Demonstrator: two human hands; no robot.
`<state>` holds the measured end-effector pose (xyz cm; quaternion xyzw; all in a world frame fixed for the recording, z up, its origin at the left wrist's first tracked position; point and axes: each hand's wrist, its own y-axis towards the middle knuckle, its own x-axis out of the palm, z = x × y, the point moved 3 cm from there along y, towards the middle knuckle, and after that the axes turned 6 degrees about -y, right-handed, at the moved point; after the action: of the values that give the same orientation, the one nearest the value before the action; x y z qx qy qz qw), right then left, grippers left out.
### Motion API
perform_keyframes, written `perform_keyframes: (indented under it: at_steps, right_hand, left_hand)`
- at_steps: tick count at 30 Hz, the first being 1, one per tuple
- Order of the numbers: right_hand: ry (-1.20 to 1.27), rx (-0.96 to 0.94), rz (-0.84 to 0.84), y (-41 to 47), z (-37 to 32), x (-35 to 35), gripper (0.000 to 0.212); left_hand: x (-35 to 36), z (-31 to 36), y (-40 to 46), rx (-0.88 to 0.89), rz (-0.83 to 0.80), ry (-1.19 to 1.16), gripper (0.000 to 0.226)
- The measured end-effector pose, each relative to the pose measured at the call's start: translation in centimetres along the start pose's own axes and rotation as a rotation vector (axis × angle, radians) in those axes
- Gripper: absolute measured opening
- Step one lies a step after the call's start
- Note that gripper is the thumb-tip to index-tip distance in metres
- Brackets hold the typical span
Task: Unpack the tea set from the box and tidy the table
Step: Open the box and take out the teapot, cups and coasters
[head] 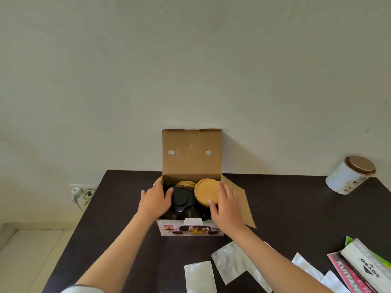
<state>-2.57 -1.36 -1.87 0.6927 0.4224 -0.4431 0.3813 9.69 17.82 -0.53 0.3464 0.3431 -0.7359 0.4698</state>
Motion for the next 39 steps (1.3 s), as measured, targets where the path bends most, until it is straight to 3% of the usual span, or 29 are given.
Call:
perform_keyframes:
  at_steps: [4,8,12,19,24,27,34,39]
  right_hand:
    - [-0.009,-0.022,-0.158,1.8,-0.2,-0.8,0.093]
    - [-0.094,0.021,-0.285,3.6,-0.5,-0.8,0.112]
    - [-0.167,0.014,-0.312,4.7,-0.8,-0.9,0.111]
    - [-0.032,0.081,-0.182,4.3,-0.8,-0.5,0.092]
    - [0.499,0.192,0.012,3.3,0.6,-2.2,0.096]
    - [0.636,0.309,0.086,3.0,4.1,-3.2,0.089]
    - [0.234,0.751,-0.007,1.0,18.1,-1.6,0.091]
    - [0.079,0.784,-0.034,1.4,23.2,0.5,0.093]
  left_hand:
    - [2.6,1.9,0.0,-0.158,0.084,-0.092,0.087]
    - [4.0,2.3,-1.1,-0.155,0.229,0.082,0.088]
    - [4.0,2.4,-0.9,-0.162,0.245,0.11,0.088]
    - [4.0,2.4,-1.0,-0.159,0.258,0.12,0.088]
    - [3.8,2.4,-0.9,-0.161,0.273,0.125,0.089]
    - [3.9,2.3,-0.9,-0.153,0.276,0.127,0.089]
    - [3.8,2.3,-0.8,-0.168,0.27,0.138,0.09]
    - [3.8,2.7,-1.0,-0.176,0.28,0.143,0.088]
